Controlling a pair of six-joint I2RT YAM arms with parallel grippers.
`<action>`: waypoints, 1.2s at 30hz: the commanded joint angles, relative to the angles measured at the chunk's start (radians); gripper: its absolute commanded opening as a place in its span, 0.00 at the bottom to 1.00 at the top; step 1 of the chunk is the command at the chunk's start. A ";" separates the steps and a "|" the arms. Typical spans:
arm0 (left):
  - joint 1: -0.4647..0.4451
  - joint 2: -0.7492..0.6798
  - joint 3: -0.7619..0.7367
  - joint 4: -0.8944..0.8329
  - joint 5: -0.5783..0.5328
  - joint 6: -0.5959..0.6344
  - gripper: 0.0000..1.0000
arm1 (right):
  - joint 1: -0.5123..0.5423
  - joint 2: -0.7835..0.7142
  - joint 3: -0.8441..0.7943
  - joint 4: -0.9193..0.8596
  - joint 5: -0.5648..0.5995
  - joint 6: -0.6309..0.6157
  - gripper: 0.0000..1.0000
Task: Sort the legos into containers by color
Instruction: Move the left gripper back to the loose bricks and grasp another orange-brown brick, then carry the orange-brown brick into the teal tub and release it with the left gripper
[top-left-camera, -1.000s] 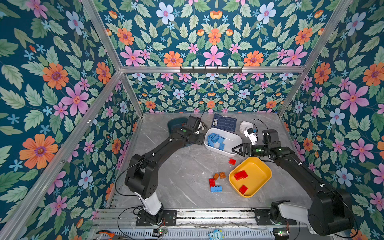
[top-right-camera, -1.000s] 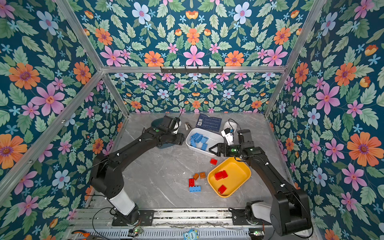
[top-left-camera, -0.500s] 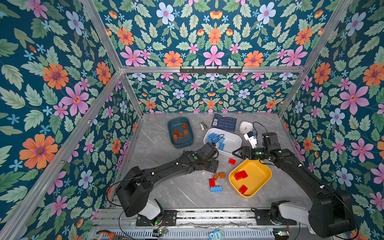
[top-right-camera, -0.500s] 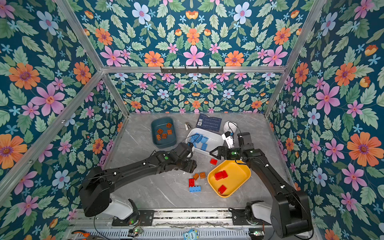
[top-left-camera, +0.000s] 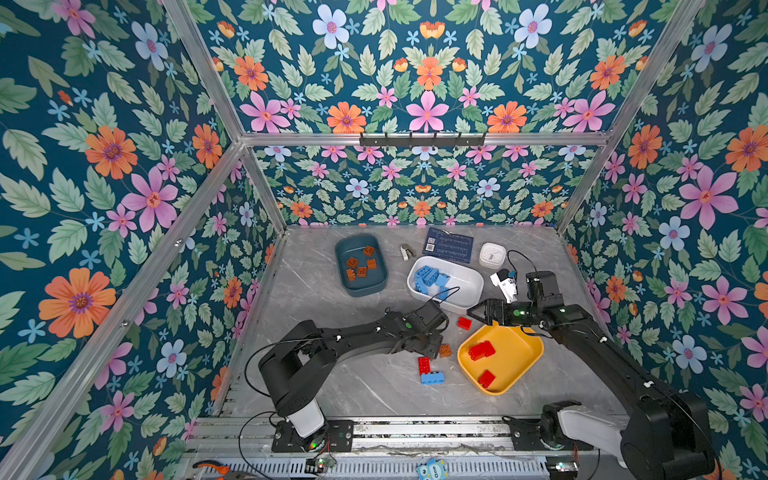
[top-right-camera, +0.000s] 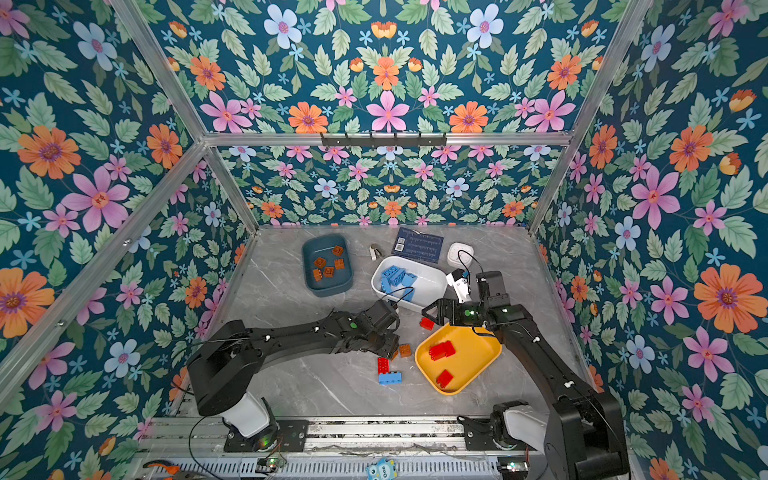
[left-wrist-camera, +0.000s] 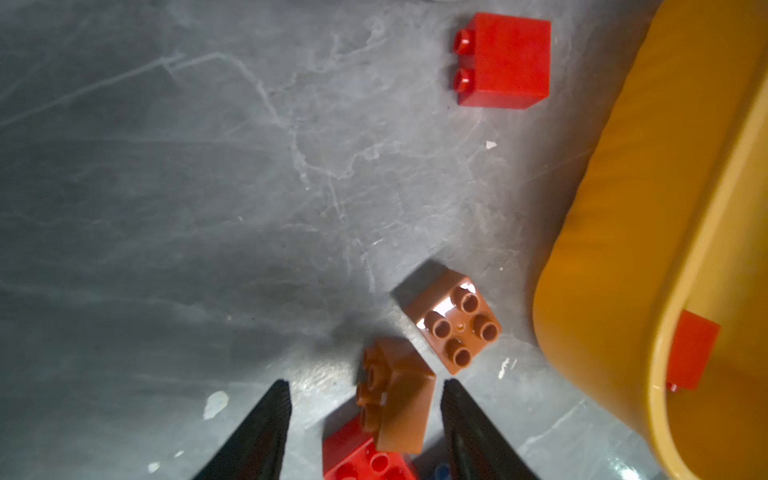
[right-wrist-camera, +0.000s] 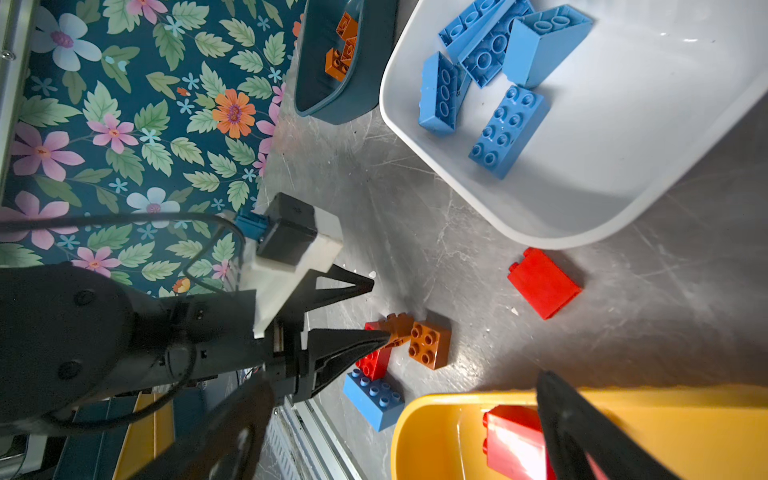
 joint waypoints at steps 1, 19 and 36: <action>-0.004 0.021 0.004 0.007 0.000 0.028 0.57 | 0.000 -0.002 0.001 -0.021 0.016 -0.019 0.99; -0.004 0.040 0.031 -0.040 -0.024 0.048 0.21 | -0.002 0.010 0.018 -0.036 0.023 -0.030 0.99; 0.352 -0.022 0.268 -0.172 -0.150 0.307 0.20 | -0.001 0.027 0.050 0.002 -0.003 -0.005 0.99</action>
